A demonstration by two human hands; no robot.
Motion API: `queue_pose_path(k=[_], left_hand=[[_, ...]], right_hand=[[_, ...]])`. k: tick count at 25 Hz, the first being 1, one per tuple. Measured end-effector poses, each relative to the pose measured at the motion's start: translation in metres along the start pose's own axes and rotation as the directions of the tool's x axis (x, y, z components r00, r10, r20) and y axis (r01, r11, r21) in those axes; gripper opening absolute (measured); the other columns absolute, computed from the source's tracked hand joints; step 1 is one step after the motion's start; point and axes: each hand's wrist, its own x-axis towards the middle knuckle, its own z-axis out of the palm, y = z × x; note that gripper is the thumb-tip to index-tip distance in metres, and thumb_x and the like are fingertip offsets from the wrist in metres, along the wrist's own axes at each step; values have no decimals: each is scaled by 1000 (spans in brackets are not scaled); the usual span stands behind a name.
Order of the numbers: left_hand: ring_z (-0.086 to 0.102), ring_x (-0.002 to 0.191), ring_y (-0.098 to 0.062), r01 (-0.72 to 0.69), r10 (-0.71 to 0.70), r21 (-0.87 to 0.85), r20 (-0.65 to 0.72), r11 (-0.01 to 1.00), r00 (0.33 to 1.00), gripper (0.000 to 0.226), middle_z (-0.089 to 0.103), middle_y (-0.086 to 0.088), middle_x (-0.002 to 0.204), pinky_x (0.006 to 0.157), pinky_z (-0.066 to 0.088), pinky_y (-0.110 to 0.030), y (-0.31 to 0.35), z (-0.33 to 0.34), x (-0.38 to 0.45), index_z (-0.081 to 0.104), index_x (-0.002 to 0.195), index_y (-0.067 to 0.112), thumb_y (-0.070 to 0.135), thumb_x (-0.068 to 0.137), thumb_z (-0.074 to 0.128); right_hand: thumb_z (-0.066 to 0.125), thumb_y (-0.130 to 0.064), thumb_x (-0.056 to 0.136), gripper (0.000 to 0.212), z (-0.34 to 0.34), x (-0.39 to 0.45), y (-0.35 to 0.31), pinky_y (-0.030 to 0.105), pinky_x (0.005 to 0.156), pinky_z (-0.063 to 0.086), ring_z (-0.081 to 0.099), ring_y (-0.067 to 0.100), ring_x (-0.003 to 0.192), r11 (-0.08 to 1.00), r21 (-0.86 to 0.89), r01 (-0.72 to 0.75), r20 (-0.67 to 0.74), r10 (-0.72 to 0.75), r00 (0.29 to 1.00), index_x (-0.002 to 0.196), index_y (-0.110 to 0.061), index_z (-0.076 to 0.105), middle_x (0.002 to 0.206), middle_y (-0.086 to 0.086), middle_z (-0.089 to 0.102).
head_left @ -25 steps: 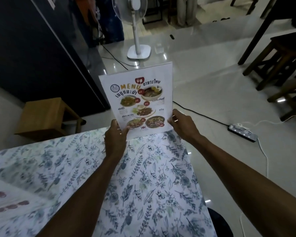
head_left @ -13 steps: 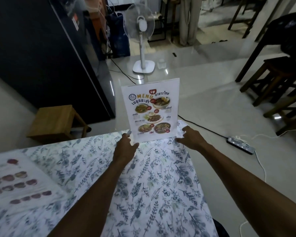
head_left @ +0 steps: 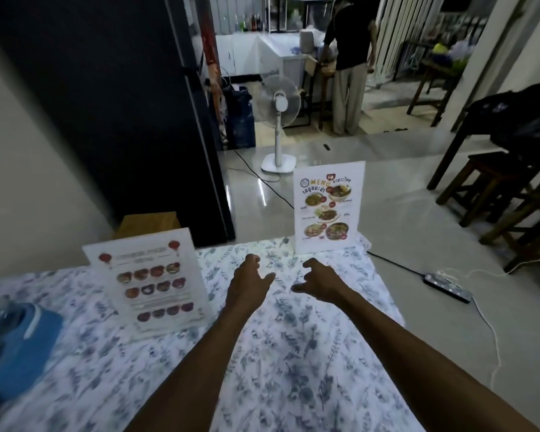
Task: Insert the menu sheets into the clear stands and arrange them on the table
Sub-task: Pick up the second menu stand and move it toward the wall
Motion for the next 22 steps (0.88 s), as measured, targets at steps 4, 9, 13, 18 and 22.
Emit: queue_pose_path(k=[4,9,13,18,22], left_hand=[[62,112,-29,-10,12,31,-82,999,997,53,61,-10,130,93,52,-44,-48,-71,-45,49,126,15,35,82,72],[63,106,-30,4,-5,-5,-187,1000,982,47,64,-7,124,90,52,-46,-92,-150,-83,52,120,18,35,82,72],[63,106,-33,90,-97,-43,-211,995,973,49,64,-11,123,87,52,-42,-134,-192,-97,52,121,12,32,82,74],[63,109,-34,209,-222,-79,-234,975,947,55,65,-16,124,89,53,-43,-181,-217,-94,52,124,7,32,81,76],[64,110,-34,295,-297,-45,-246,954,923,51,65,-17,125,92,53,-44,-214,-226,-72,53,121,7,30,82,76]], right_hand=[[81,-38,74,80,64,-44,-54,33,84,49,60,30,113,999,-27,43,9,-43,999,136,-9,40,128,18,61],[82,-38,73,84,120,-75,-102,33,77,48,61,31,108,996,-61,62,37,-60,998,138,-8,38,122,17,62],[82,-37,73,95,147,-73,-125,31,73,46,62,30,103,993,-99,69,35,-66,997,143,-6,26,113,18,66],[85,-35,70,99,168,-47,-129,30,58,46,61,26,87,992,-118,35,64,-27,998,142,-10,22,112,19,65],[84,-35,71,97,182,-10,-128,35,64,49,60,27,88,986,-165,36,116,-17,993,141,-8,23,112,21,65]])
